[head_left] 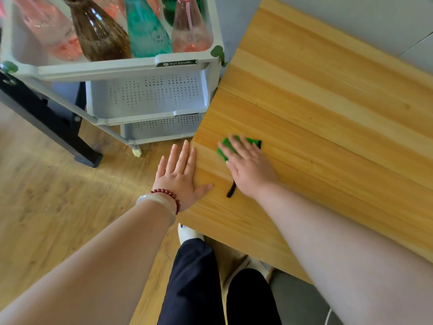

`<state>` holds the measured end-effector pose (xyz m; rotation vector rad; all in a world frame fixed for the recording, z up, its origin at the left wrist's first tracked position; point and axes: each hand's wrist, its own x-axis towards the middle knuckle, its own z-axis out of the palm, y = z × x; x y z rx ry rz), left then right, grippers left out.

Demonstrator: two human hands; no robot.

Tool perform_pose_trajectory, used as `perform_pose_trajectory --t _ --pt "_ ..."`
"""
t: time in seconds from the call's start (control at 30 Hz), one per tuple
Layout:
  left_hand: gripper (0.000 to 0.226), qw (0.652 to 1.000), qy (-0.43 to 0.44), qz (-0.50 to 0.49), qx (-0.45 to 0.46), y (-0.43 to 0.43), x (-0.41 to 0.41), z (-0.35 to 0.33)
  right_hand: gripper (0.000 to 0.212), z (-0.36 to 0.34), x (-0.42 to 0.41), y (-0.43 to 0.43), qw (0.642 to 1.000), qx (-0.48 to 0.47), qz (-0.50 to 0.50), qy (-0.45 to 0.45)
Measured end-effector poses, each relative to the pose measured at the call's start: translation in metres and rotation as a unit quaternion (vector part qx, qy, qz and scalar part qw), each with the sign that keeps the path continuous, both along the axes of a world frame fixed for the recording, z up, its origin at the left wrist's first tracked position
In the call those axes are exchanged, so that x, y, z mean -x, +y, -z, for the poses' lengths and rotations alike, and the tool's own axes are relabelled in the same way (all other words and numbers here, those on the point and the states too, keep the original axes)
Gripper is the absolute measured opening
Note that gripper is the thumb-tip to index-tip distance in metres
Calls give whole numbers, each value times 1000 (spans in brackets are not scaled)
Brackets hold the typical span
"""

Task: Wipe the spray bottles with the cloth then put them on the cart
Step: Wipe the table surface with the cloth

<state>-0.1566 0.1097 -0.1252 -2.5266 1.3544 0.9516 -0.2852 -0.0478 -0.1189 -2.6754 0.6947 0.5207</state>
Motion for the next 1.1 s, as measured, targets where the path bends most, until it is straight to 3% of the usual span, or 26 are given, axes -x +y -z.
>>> perform_pose_trajectory --t 0.07,0.1,0.23,0.27,0.4,0.43,0.47,0.57,0.63,0.7,0.8,0.83,0.87,0.93,1.0,1.03,1.1 --pt "94 1000 2 -5 -9 -1 1 0 51 2 -13 16 993 11 121 0" --pt "94 1000 2 -6 -11 -1 1 1 52 3 -19 28 992 8 123 1" --pt "95 1000 8 -11 -13 -1 2 2 54 -2 -23 24 992 -14 -126 -22" --pt "95 1000 9 -11 -16 -2 2 2 53 -1 -21 14 991 -10 -133 -18" --pt "96 1000 7 -8 -29 -2 2 2 53 2 -24 -7 992 39 119 4" --pt "96 999 8 -8 -30 -2 2 2 53 1 -28 -2 990 42 136 8" --pt "96 999 10 -8 -30 -2 2 2 53 0 -30 5 993 44 105 6" --pt "96 999 16 -10 -27 -3 2 2 52 -4 -25 20 993 1 -118 -16" --pt "96 999 12 -12 -28 -3 2 2 51 -6 -18 9 982 -25 -185 -19" --pt "95 999 7 -7 -38 -3 2 1 51 -1 -13 -6 992 9 -124 -13" --pt "95 999 6 -7 -44 -4 3 1 52 3 -13 -16 985 59 163 -7" --pt "95 999 4 -8 -44 -4 3 1 53 3 -16 -10 978 61 200 -1" --pt "95 999 3 -7 -42 -4 2 1 54 3 -20 0 983 65 174 0" --pt "95 999 6 -9 -37 -3 3 1 54 2 -21 20 999 38 1 -21" --pt "95 999 5 -13 -30 -4 3 1 52 -3 -14 22 988 -15 -148 -29" --pt "95 999 2 -12 -33 -4 4 1 52 -2 -8 14 984 -20 -173 -26" --pt "95 999 -10 -7 -45 -4 5 0 53 3 4 -1 995 11 -96 -11"
